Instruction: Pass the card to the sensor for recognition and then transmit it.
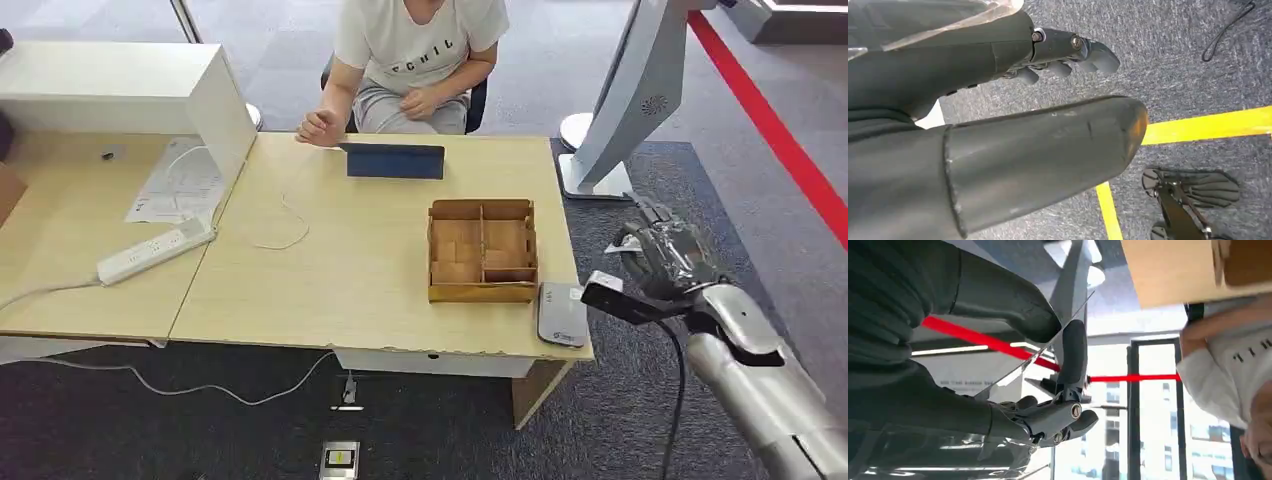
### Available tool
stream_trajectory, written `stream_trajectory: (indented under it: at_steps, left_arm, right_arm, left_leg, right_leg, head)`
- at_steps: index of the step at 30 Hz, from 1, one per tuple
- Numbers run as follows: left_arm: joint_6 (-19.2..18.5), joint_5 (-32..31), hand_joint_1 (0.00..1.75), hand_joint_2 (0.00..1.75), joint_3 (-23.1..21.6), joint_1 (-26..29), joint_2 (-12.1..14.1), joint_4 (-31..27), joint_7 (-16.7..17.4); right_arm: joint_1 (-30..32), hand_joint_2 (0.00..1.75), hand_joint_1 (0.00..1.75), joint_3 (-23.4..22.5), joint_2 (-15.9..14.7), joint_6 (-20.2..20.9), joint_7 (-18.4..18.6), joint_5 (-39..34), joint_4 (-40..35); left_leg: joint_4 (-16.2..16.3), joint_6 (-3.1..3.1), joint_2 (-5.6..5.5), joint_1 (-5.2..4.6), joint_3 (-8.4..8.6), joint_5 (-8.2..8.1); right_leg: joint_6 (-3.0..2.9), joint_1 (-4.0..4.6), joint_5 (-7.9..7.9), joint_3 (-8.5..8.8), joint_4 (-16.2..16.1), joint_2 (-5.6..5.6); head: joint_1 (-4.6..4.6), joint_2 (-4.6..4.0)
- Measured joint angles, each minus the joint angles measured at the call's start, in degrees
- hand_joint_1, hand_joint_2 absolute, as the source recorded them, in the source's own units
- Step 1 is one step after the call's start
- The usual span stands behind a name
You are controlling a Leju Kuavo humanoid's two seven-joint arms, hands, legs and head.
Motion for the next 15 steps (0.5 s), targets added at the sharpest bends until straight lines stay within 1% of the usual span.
stream_trajectory:
  at_steps: [2,5,10,13,15]
  left_arm:
    - [-0.6,-1.4,0.00,0.00,-0.6,-0.1,0.1,0.0,0.4]
    - [-0.7,-2.2,0.00,0.00,-1.3,-0.3,0.1,0.0,0.5]
    - [-1.6,-2.0,0.00,0.00,-2.2,-0.3,0.1,0.0,-0.9]
    - [-2.5,-1.0,0.00,0.00,-2.3,-0.3,0.0,0.0,-2.3]
    - [-2.9,-0.6,0.00,0.00,-2.3,-0.2,-0.1,0.0,-2.4]
  right_arm:
    - [-3.3,1.75,1.75,0.3,1.3,0.3,-0.1,1.4,-0.3]
    - [-7.8,1.75,1.75,1.3,4.4,-0.3,-0.1,2.7,1.1]
    - [-13.5,1.75,1.75,3.3,10.8,-2.8,-0.1,3.0,8.1]
    - [-15.5,1.75,1.75,5.0,14.5,-4.0,0.3,5.4,12.4]
    - [-16.2,1.75,1.75,6.0,16.8,-4.1,1.3,6.2,14.7]
  left_leg:
    - [0.0,-0.01,0.02,0.01,0.00,0.00]
    - [0.0,-0.02,0.04,0.04,0.01,0.01]
    - [0.0,-0.07,-0.02,0.09,-0.04,0.05]
    - [0.0,-0.07,-0.02,0.10,-0.04,0.04]
    - [0.0,-0.07,-0.02,0.11,-0.06,0.04]
  right_leg:
    - [-0.02,0.01,0.01,-0.04,0.0,0.02]
    - [-0.03,0.05,0.01,-0.04,0.0,0.04]
    - [-0.03,0.10,0.01,-0.06,0.0,0.01]
    - [-0.03,0.11,0.01,-0.06,0.0,0.01]
    - [-0.03,0.12,0.01,-0.06,0.0,0.01]
  head:
    - [0.00,0.00]
    - [0.00,0.00]
    - [-0.02,0.00]
    - [0.00,0.00]
    - [-0.02,0.00]
